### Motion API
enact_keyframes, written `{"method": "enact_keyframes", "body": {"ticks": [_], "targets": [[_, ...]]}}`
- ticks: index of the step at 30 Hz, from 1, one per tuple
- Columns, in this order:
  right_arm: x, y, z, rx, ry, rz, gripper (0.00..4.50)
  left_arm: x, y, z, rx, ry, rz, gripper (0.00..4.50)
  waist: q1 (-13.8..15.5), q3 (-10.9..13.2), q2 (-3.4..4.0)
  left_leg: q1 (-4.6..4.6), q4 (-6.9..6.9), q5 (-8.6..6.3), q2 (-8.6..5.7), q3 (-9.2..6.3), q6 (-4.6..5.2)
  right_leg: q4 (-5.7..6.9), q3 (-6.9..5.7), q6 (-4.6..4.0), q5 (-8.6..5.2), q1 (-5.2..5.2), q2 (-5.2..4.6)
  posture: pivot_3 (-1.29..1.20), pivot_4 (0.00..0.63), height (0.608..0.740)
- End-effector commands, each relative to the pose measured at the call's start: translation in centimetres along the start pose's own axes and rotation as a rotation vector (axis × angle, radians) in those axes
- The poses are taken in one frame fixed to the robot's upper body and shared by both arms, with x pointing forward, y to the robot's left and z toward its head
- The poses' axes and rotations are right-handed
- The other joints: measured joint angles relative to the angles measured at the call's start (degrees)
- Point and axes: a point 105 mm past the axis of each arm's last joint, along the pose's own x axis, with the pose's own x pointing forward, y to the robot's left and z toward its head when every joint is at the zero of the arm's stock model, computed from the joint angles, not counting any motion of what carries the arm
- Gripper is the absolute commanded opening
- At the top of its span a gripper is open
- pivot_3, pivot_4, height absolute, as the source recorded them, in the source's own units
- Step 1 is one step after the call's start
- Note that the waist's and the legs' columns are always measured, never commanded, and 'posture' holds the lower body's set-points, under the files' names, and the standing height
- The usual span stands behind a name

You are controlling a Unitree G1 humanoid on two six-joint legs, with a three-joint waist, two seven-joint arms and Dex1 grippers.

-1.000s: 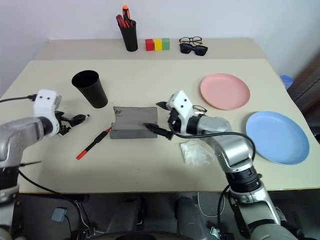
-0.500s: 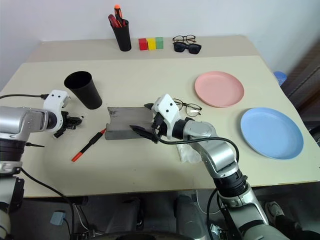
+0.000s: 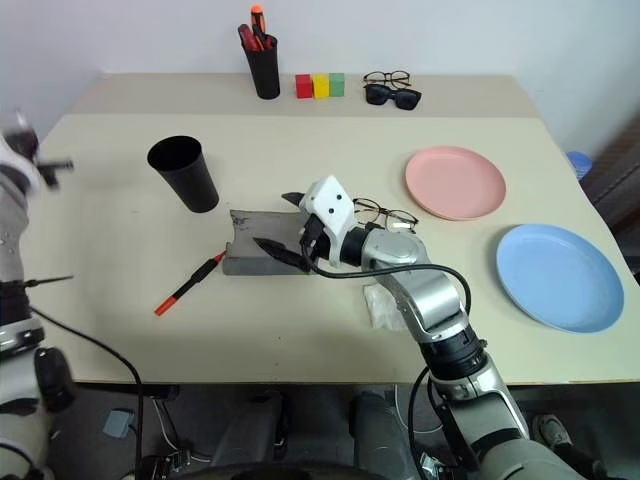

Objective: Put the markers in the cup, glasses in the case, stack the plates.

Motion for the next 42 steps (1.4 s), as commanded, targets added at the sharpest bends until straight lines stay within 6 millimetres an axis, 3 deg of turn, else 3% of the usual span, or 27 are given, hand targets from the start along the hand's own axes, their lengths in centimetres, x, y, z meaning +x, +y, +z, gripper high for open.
{"method": "enact_keyframes", "body": {"ticks": [1, 4, 8, 11, 16, 20, 25, 29, 31, 33, 35, 38, 41, 42], "targets": [[0.7, -2.4, 4.3, -0.064, -0.183, -0.128, 4.5, -0.4, -5.6, 4.3, -0.02, -0.227, -0.195, 0.04, 0.0, 0.0, 0.0, 0.01, 0.0, 0.0, -0.03, 0.01, 0.0, 0.01, 0.01, 0.01, 0.01, 0.0, -0.01, 0.0, 0.15, 0.74], [1.2, -2.3, 5.2, -0.07, -0.22, -0.12, 4.5, -0.3, -8.9, 4.0, 0.015, -0.261, -0.272, 0.04, -0.4, 0.0, 0.01, 0.02, -0.01, 0.0, -0.13, 0.02, -0.01, 0.03, 0.0, 0.02, 0.01, 0.0, 0.06, 0.0, 0.15, 0.74], [1.4, -2.1, 5.2, -0.077, -0.224, -0.114, 4.5, 0.0, -10.2, 2.6, 0.041, -0.253, -0.269, 0.04, -1.5, 0.0, 0.02, 0.02, -0.04, 0.01, -0.07, 0.12, 0.0, 0.09, 0.06, 0.01, 0.01, -0.12, 0.2, 0.0, 0.15, 0.74], [1.4, -2.0, 5.0, -0.082, -0.218, -0.119, 4.5, -0.2, -11.3, 0.3, 0.04, -0.209, -0.294, 0.04, -2.4, 0.0, 0.02, 0.02, -0.07, 0.01, -0.02, 0.11, 0.0, 0.15, 0.07, 0.01, 0.01, -0.18, 0.25, 0.0, 0.15, 0.74], [1.1, -2.2, 4.9, -0.081, -0.217, -0.138, 4.5, -0.7, -10.6, -3.0, 0.051, -0.138, -0.255, 0.04, -2.5, 0.0, 0.02, 0.04, -0.06, 0.01, -0.02, 0.12, 0.0, 0.18, 0.09, 0.01, 0.01, -0.18, 0.25, 0.0, 0.15, 0.74], [1.0, -2.2, 4.7, -0.078, -0.211, -0.138, 4.5, -0.9, -10.3, -4.0, 0.043, -0.118, -0.236, 0.04, -2.2, 0.0, 0.02, 0.02, -0.04, 0.01, -0.03, 0.1, 0.0, 0.17, 0.08, 0.01, 0.01, -0.16, 0.22, 0.0, 0.15, 0.74], [1.2, -2.0, 4.6, -0.076, -0.209, -0.126, 4.5, -0.8, -10.0, -3.7, 0.031, -0.135, -0.213, 2.09, -2.1, 0.0, 0.02, 0.02, -0.02, 0.01, -0.04, 0.07, 0.0, 0.17, 0.08, 0.01, 0.01, -0.12, 0.2, 0.0, 0.15, 0.74], [1.3, -1.9, 4.5, -0.077, -0.207, -0.115, 4.5, -1.6, -9.3, -1.3, -0.009, -0.216, -0.22, 2.09, -2.4, 0.0, 0.02, 0.02, -0.03, 0.01, -0.03, 0.07, 0.0, 0.17, 0.07, 0.01, 0.01, -0.14, 0.22, 0.0, 0.15, 0.74], [1.1, -2.0, 4.4, -0.083, -0.2, -0.116, 4.5, -3.3, -9.7, 0.4, -0.072, -0.254, -0.342, 2.09, -2.5, 0.0, 0.02, 0.02, -0.04, 0.01, -0.01, 0.07, 0.0, 0.17, 0.08, 0.01, 0.01, -0.15, 0.22, 0.0, 0.15, 0.74], [0.8, -2.4, 4.3, -0.094, -0.189, -0.121, 4.5, -5.4, -10.2, 0.9, -0.088, -0.233, -0.492, 2.09, -2.6, 0.0, 0.02, 0.02, -0.08, 0.01, 0.05, 0.1, 0.0, 0.16, 0.1, 0.01, 0.01, -0.17, 0.21, 0.0, 0.15, 0.74], [0.3, -3.3, 4.1, -0.108, -0.174, -0.139, 4.5, -7.8, -10.5, 0.3, -0.059, -0.15, -0.64, 2.09, -2.7, 0.0, 0.03, 0.03, -0.1, 0.01, 0.09, 0.11, 0.0, 0.16, 0.11, 0.01, 0.0, -0.17, 0.22, 0.0, 0.15, 0.74], [-0.4, -4.8, 4.0, -0.135, -0.151, -0.165, 4.5, -10.0, -9.2, -2.1, 0.019, 0.064, -0.705, 2.95, -2.5, 0.0, 0.07, 0.06, -0.09, 0.01, 0.13, 0.09, 0.0, 0.15, 0.11, 0.0, 0.0, -0.11, 0.22, 0.0, 0.15, 0.74], [-1.0, -6.0, 4.0, -0.164, -0.133, -0.182, 4.5, -11.5, -7.1, -5.8, 0.197, 0.344, -0.672, 4.38, -2.4, 0.0, 0.1, 0.12, -0.06, 0.01, 0.06, 0.04, 0.01, 0.14, 0.1, -0.01, 0.0, 0.01, 0.28, 0.0, 0.15, 0.74], [-1.2, -6.3, 4.0, -0.171, -0.129, -0.185, 4.5, -11.8, -6.7, -6.6, 0.242, 0.404, -0.662, 4.45, -2.4, 0.0, 0.09, 0.16, -0.07, 0.01, 0.05, 0.04, 0.01, 0.14, 0.1, -0.02, -0.01, 0.04, 0.27, 0.0, 0.15, 0.74]]}}
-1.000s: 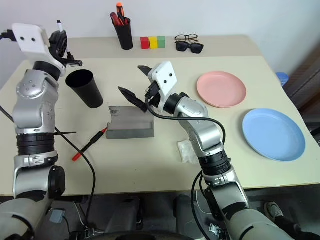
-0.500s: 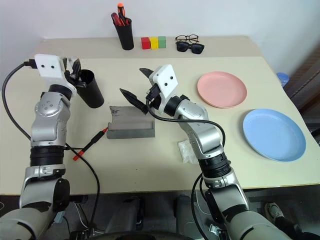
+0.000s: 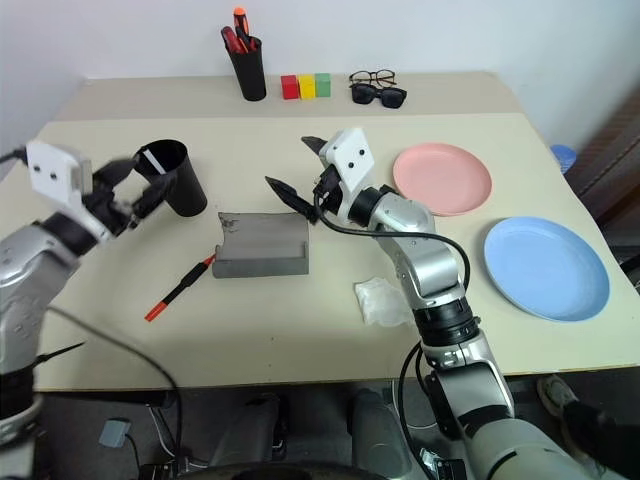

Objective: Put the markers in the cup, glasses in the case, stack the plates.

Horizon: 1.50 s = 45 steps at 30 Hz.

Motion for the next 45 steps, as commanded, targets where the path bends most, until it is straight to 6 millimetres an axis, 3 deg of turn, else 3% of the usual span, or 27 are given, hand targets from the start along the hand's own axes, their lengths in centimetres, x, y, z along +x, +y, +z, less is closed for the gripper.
{"method": "enact_keyframes", "body": {"ticks": [1, 6, 12, 19, 22, 28, 32, 34, 37, 40, 42, 45], "targets": [[-0.2, -1.2, 1.6, -0.056, -0.049, -0.011, 4.5, -1.1, 0.2, -1.4, 0.073, 0.181, 0.026, 4.45, 0.0, 0.0, 0.0, 0.0, 0.0, 0.0, 0.01, -0.02, 0.0, -0.01, -0.01, 0.0, 0.0, 0.0, 0.03, 0.0, 0.15, 0.74], [-0.3, -1.2, 1.3, -0.066, -0.041, -0.005, 4.5, -0.9, -1.9, -4.3, -0.113, 0.441, -0.074, 4.45, 0.1, 0.0, 0.0, -0.01, 0.01, 0.0, 0.01, -0.02, 0.0, -0.02, -0.02, 0.0, 0.0, 0.02, 0.02, 0.0, 0.15, 0.74], [-0.3, -0.5, 1.2, -0.053, -0.045, 0.001, 4.5, -0.6, -4.5, -6.4, -0.14, 0.643, -0.185, 4.45, -0.2, 0.0, 0.01, -0.01, -0.03, 0.0, 0.03, 0.0, -0.01, 0.0, 0.0, 0.0, 0.0, -0.04, 0.07, 0.0, 0.15, 0.74], [-0.6, -0.1, 0.9, -0.052, -0.036, -0.003, 4.5, 0.5, -4.5, -8.1, -0.119, 0.738, -0.146, 4.45, 0.0, 0.0, 0.01, -0.01, -0.02, 0.01, 0.01, -0.01, -0.02, 0.01, 0.0, 0.0, 0.0, -0.03, 0.04, 0.0, 0.15, 0.74], [-0.7, 0.0, 0.8, -0.051, -0.032, -0.005, 4.5, 0.6, -4.5, -8.5, -0.118, 0.755, -0.142, 3.22, 0.0, 0.0, 0.02, 0.0, -0.02, 0.01, 0.01, -0.01, -0.03, 0.01, 0.0, 0.0, 0.0, -0.02, 0.02, 0.0, 0.15, 0.74], [-0.7, 0.3, 0.8, -0.045, -0.032, 0.003, 4.5, 0.5, -3.7, -8.6, -0.13, 0.744, -0.105, 0.18, 0.1, 0.0, 0.03, 0.0, -0.01, 0.01, 0.0, 0.0, -0.03, 0.0, 0.0, 0.0, 0.0, -0.02, -0.01, 0.0, 0.15, 0.74], [-0.7, 0.5, 0.9, -0.043, -0.033, 0.012, 4.5, 1.0, -0.5, -6.3, -0.075, 0.55, 0.017, 0.03, 0.1, 0.0, 0.03, 0.0, -0.02, 0.01, 0.0, -0.01, -0.03, 0.01, 0.0, 0.0, 0.0, -0.02, -0.01, 0.0, 0.15, 0.74], [-0.6, 0.7, 0.9, -0.041, -0.034, 0.02, 4.5, 0.9, 2.4, -5.2, -0.079, 0.435, 0.155, 0.03, 0.1, 0.0, 0.03, -0.01, -0.03, 0.02, 0.02, -0.01, -0.03, 0.0, 0.0, -0.01, 0.0, -0.05, 0.0, 0.0, 0.15, 0.74], [-0.5, 0.8, 0.9, -0.039, -0.035, 0.029, 4.5, 0.1, 6.0, -1.6, -0.051, 0.131, 0.354, 0.03, 0.1, 0.0, 0.02, -0.04, -0.03, 0.02, 0.03, -0.01, -0.04, -0.01, 0.0, -0.02, 0.01, -0.09, -0.02, 0.0, 0.15, 0.74], [-0.4, 0.9, 0.8, -0.034, -0.034, 0.039, 4.5, -1.4, 8.0, 2.6, -0.129, -0.176, 0.45, 0.03, 0.3, 0.0, 0.01, -0.09, -0.03, 0.01, 0.07, 0.02, -0.03, -0.07, -0.01, -0.01, 0.01, -0.1, -0.13, 0.0, 0.15, 0.74], [-0.2, 1.2, 0.8, -0.03, -0.036, 0.051, 4.5, -1.7, 9.5, 4.7, -0.096, -0.283, 0.554, 0.03, 0.6, 0.0, -0.06, -0.11, 0.01, 0.01, 0.04, 0.01, -0.03, -0.08, -0.04, 0.0, 0.02, -0.09, -0.15, 0.0, 0.15, 0.74], [0.1, 1.5, 0.8, -0.024, -0.042, 0.063, 4.5, -0.8, 9.9, 7.7, -0.06, -0.43, 0.618, 0.03, 1.4, 0.0, -0.08, -0.09, 0.06, 0.01, -0.07, 0.01, -0.03, -0.06, -0.06, 0.01, 0.03, -0.06, -0.15, 0.0, 0.15, 0.74]]}}
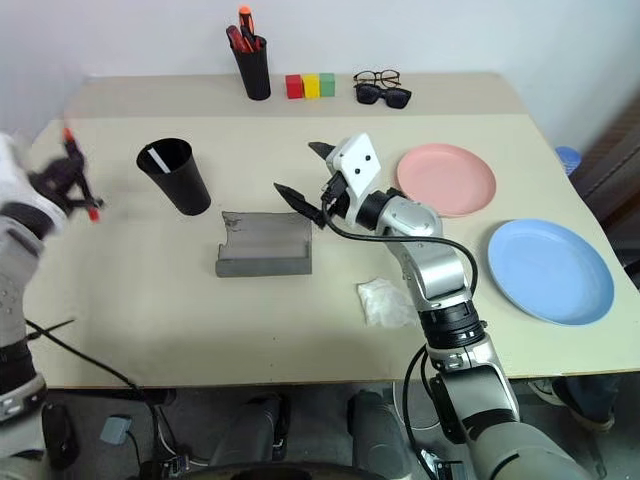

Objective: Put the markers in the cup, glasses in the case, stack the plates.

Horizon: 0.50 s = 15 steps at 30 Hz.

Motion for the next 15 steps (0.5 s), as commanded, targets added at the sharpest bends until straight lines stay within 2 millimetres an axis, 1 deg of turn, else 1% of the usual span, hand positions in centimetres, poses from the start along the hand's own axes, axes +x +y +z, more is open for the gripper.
{"method": "enact_keyframes", "body": {"ticks": [1, 2, 3, 4, 6, 7, 8, 11, 13, 15], "targets": [[0.7, 0.6, 1.6, -0.025, -0.062, 0.028, 4.5, 1.4, -0.7, 3.8, 0.021, -0.201, 0.05, 0.03, 0.3, 0.0, 0.0, 0.0, 0.02, 0.0, -0.01, 0.0, 0.0, -0.01, 0.0, 0.0, 0.0, 0.01, 0.01, 0.0, 0.15, 0.74], [0.8, 0.6, 1.6, -0.024, -0.064, 0.03, 4.5, 1.8, -1.4, 4.2, 0.018, -0.225, 0.038, 0.03, 0.6, 0.0, -0.01, 0.01, 0.02, -0.01, -0.02, 0.02, 0.02, 0.0, 0.0, 0.0, 0.0, 0.02, -0.01, 0.0, 0.15, 0.74], [0.9, 0.7, 1.8, -0.023, -0.071, 0.033, 4.5, 2.6, -2.9, 4.4, 0.029, -0.246, -0.001, 0.03, 0.5, 0.0, -0.02, 0.0, 0.02, -0.01, -0.04, 0.01, 0.02, 0.0, -0.01, 0.0, 0.0, 0.03, -0.02, 0.0, 0.15, 0.74], [1.1, 0.9, 2.0, -0.021, -0.08, 0.037, 4.5, 3.3, -4.5, 4.5, 0.059, -0.26, -0.051, 0.03, 0.7, 0.0, -0.02, 0.0, 0.02, -0.01, -0.04, 0.02, 0.02, -0.01, -0.01, 0.01, 0.0, 0.03, -0.01, 0.0, 0.15, 0.74], [1.4, 1.0, 2.3, -0.02, -0.092, 0.041, 4.5, 4.1, -6.4, 4.1, 0.103, -0.27, -0.107, 0.03, 0.5, 0.0, -0.02, -0.01, 0.05, -0.01, -0.09, 0.02, 0.02, 0.0, -0.03, 0.01, 0.0, 0.05, 0.0, 0.0, 0.15, 0.74], [1.5, 1.2, 2.6, -0.018, -0.104, 0.047, 4.5, 4.6, -6.6, 3.5, 0.113, -0.262, -0.101, 0.03, 0.4, 0.0, -0.02, 0.0, 0.05, -0.01, -0.09, 0.03, 0.03, 0.01, -0.02, 0.01, 0.0, 0.04, 0.01, 0.0, 0.15, 0.74], [2.0, 1.8, 3.3, -0.006, -0.133, 0.057, 4.5, 4.9, -6.8, 2.8, 0.097, -0.252, -0.103, 0.03, 0.1, 0.0, -0.02, -0.01, 0.03, -0.01, -0.08, 0.03, 0.03, 0.0, -0.02, 0.01, 0.0, 0.03, 0.02, 0.0, 0.15, 0.74], [3.0, 3.1, 5.1, 0.028, -0.198, 0.087, 4.5, 5.4, -7.4, 1.4, 0.089, -0.24, -0.11, 0.03, -1.0, 0.0, -0.01, 0.01, -0.02, 0.0, 0.01, 0.09, 0.0, 0.09, 0.04, 0.0, 0.0, -0.11, 0.14, 0.0, 0.15, 0.74], [3.4, 3.8, 5.6, 0.046, -0.219, 0.096, 4.5, 5.5, -7.9, 0.7, 0.089, -0.239, -0.119, 0.03, -1.5, 0.0, -0.01, -0.03, -0.04, 0.01, 0.06, 0.09, -0.02, 0.2, 0.04, 0.0, 0.0, -0.25, 0.18, 0.0, 0.15, 0.74], [3.6, 4.2, 5.6, 0.053, -0.222, 0.099, 4.5, 5.5, -8.2, -0.1, 0.093, -0.233, -0.124, 0.03, -1.4, 0.0, -0.01, -0.04, -0.04, 0.01, 0.06, 0.1, -0.02, 0.23, 0.04, 0.0, 0.0, -0.27, 0.16, 0.0, 0.15, 0.74]]}}
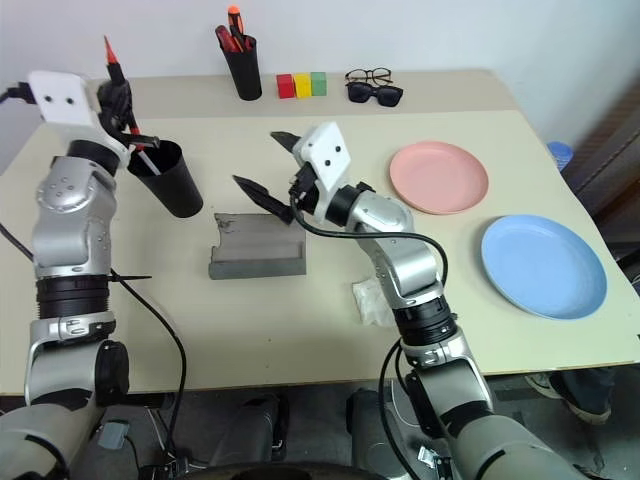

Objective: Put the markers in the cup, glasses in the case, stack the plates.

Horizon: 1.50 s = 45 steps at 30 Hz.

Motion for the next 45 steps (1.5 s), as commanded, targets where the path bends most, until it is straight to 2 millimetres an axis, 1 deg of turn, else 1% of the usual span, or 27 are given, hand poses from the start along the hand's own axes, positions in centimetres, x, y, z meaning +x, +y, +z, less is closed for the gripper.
{"method": "enact_keyframes", "body": {"ticks": [1, 4, 6, 7, 8, 11, 13, 15, 18, 20, 22, 23, 24, 27, 29, 31, 33, 36, 38, 42, 45], "targets": [[0.8, 1.3, 1.8, -0.019, -0.067, 0.03, 4.5, -0.2, 0.1, 0.6, 0.033, -0.056, 0.007, 0.03, 0.1, 0.0, 0.0, 0.0, 0.01, 0.0, 0.0, 0.0, 0.0, 0.0, 0.0, 0.0, 0.0, 0.0, -0.01, 0.0, 0.15, 0.74], [0.8, 1.7, 1.6, -0.008, -0.064, 0.03, 4.5, -0.7, -0.1, -0.8, 0.02, -0.028, 0.007, 0.03, 0.2, 0.0, 0.0, 0.0, 0.04, 0.0, -0.03, 0.0, 0.0, 0.0, 0.0, 0.0, 0.0, 0.03, -0.06, 0.0, 0.15, 0.74], [0.7, 1.8, 1.5, -0.003, -0.06, 0.03, 4.5, -1.1, 0.0, -1.5, 0.007, -0.014, 0.022, 1.01, 0.4, 0.0, 0.0, 0.0, 0.06, 0.0, -0.04, -0.01, 0.01, -0.01, -0.01, 0.0, 0.0, 0.07, -0.07, 0.0, 0.15, 0.74], [0.7, 1.8, 1.5, -0.003, -0.057, 0.031, 4.5, -1.3, 0.1, -1.6, 0.009, -0.012, 0.031, 1.33, 0.4, 0.0, 0.0, 0.0, 0.06, 0.0, -0.04, -0.03, 0.01, -0.02, -0.01, 0.0, 0.0, 0.08, -0.08, 0.0, 0.15, 0.74], [0.7, 1.8, 1.4, -0.005, -0.054, 0.032, 4.5, -1.4, 0.2, -1.7, 0.01, -0.011, 0.043, 1.94, 0.4, 0.0, 0.0, 0.0, 0.07, 0.0, -0.05, -0.03, 0.01, -0.02, -0.01, 0.0, 0.0, 0.08, -0.08, 0.0, 0.15, 0.74], [0.7, 1.7, 1.3, -0.009, -0.048, 0.036, 4.5, -1.6, 0.2, -1.8, 0.0, -0.01, 0.062, 3.31, 0.3, 0.0, 0.0, 0.0, 0.06, 0.0, -0.04, -0.04, 0.01, -0.01, -0.02, 0.0, 0.0, 0.07, -0.06, 0.0, 0.15, 0.74], [0.7, 1.6, 1.2, -0.011, -0.046, 0.039, 4.5, -1.7, 0.2, -1.6, -0.008, -0.019, 0.063, 3.31, 0.3, 0.0, 0.0, 0.0, 0.06, 0.0, -0.04, -0.04, 0.01, -0.01, -0.02, 0.0, 0.0, 0.07, -0.06, 0.0, 0.15, 0.74], [0.5, 1.5, 1.1, -0.017, -0.038, 0.042, 4.5, -1.8, 0.0, -0.7, -0.049, -0.054, 0.054, 3.31, 0.3, 0.0, 0.0, 0.0, 0.06, 0.0, -0.04, -0.04, 0.01, -0.01, -0.02, 0.0, 0.0, 0.07, -0.06, 0.0, 0.15, 0.74], [-0.1, 1.1, 0.9, -0.037, -0.015, 0.04, 4.5, -2.0, -1.9, 1.1, -0.11, -0.1, -0.102, 3.31, 0.3, 0.0, 0.0, 0.0, 0.06, 0.0, -0.04, -0.04, 0.01, -0.01, -0.01, 0.0, 0.0, 0.07, -0.07, 0.0, 0.15, 0.74], [-1.2, -0.1, 0.6, -0.065, 0.018, 0.018, 4.5, -2.7, -4.6, 1.8, -0.104, -0.072, -0.312, 3.86, 0.3, 0.0, 0.0, 0.0, 0.07, 0.0, -0.04, -0.04, 0.0, -0.02, -0.01, 0.0, 0.0, 0.09, -0.08, 0.0, 0.15, 0.74], [-2.6, -1.3, 0.4, -0.092, 0.058, -0.007, 4.5, -3.8, -6.9, 1.6, -0.079, 0.005, -0.506, 4.45, 0.3, 0.0, 0.0, 0.0, 0.06, 0.0, -0.05, -0.05, 0.01, -0.03, -0.01, 0.0, 0.0, 0.12, -0.08, 0.0, 0.15, 0.74], [-3.3, -1.9, 0.3, -0.104, 0.079, -0.017, 4.5, -4.3, -7.6, 1.2, -0.05, 0.053, -0.576, 4.45, 0.3, 0.0, 0.0, 0.0, 0.06, 0.0, -0.04, -0.05, 0.01, -0.05, -0.02, 0.0, 0.0, 0.14, -0.07, 0.0, 0.15, 0.74], [-4.2, -2.4, 0.2, -0.115, 0.108, -0.023, 4.5, -5.0, -8.5, 0.2, -0.015, 0.133, -0.656, 4.45, 0.3, 0.0, 0.0, 0.0, 0.06, -0.01, -0.05, -0.06, 0.01, -0.05, -0.02, 0.0, 0.0, 0.16, -0.07, 0.0, 0.15, 0.74], [-6.9, -3.2, -0.4, -0.145, 0.206, -0.011, 4.5, -7.1, -10.1, -2.6, 0.078, 0.337, -0.831, 4.45, 0.2, 0.0, 0.03, 0.05, 0.04, -0.01, -0.06, -0.06, 0.02, -0.08, -0.03, 0.0, -0.01, 0.22, -0.03, 0.0, 0.15, 0.74], [-8.0, -3.3, -0.6, -0.154, 0.25, -0.002, 4.5, -8.0, -10.8, -3.3, 0.064, 0.393, -0.907, 4.45, 0.2, 0.0, 0.05, 0.07, 0.02, -0.02, -0.05, -0.06, 0.03, -0.09, -0.02, -0.01, -0.01, 0.23, 0.0, 0.0, 0.15, 0.74], [-9.7, -3.7, -1.0, -0.165, 0.308, -0.01, 4.5, -9.4, -11.8, -4.2, 0.093, 0.47, -1.022, 4.45, 0.1, 0.0, 0.05, 0.06, 0.03, -0.01, 0.0, -0.06, 0.03, -0.1, -0.02, -0.02, -0.02, 0.22, 0.06, 0.0, 0.15, 0.74], [-11.4, -4.1, -1.3, -0.174, 0.361, -0.031, 4.5, -10.4, -12.7, -4.9, 0.112, 0.502, -1.115, 4.45, 0.2, 0.0, 0.05, 0.06, 0.01, -0.01, 0.01, -0.06, 0.04, -0.11, -0.01, -0.02, -0.02, 0.22, 0.08, 0.0, 0.15, 0.74], [-13.0, -4.6, -2.0, -0.18, 0.426, -0.07, 4.5, -10.3, -13.3, -5.4, 0.146, 0.503, -1.153, 4.45, 0.4, 0.0, 0.05, 0.06, 0.05, -0.01, 0.0, -0.05, 0.04, -0.15, -0.01, -0.02, -0.02, 0.27, 0.05, 0.0, 0.15, 0.74], [-13.6, -5.4, -3.0, -0.202, 0.491, -0.115, 4.5, -10.0, -13.7, -5.2, 0.142, 0.48, -1.167, 4.45, 0.4, 0.0, 0.05, 0.06, 0.09, -0.01, -0.01, -0.04, 0.04, -0.15, -0.02, -0.02, -0.02, 0.29, 0.06, 0.0, 0.15, 0.74], [-13.9, -7.5, -5.3, -0.274, 0.6, -0.216, 4.5, -9.5, -14.2, -4.7, 0.132, 0.409, -1.169, 4.45, 0.3, 0.0, 0.05, 0.07, 0.11, -0.01, 0.0, -0.02, 0.04, -0.15, -0.01, -0.02, -0.02, 0.3, 0.06, 0.0, 0.15, 0.74], [-13.9, -9.2, -7.5, -0.373, 0.716, -0.244, 4.5, -9.8, -13.7, -4.9, 0.14, 0.365, -1.146, 4.45, 0.1, 0.0, 0.06, 0.08, 0.1, -0.01, 0.0, 0.01, 0.04, -0.15, 0.02, -0.02, -0.02, 0.27, 0.06, 0.0, 0.15, 0.74]]}}
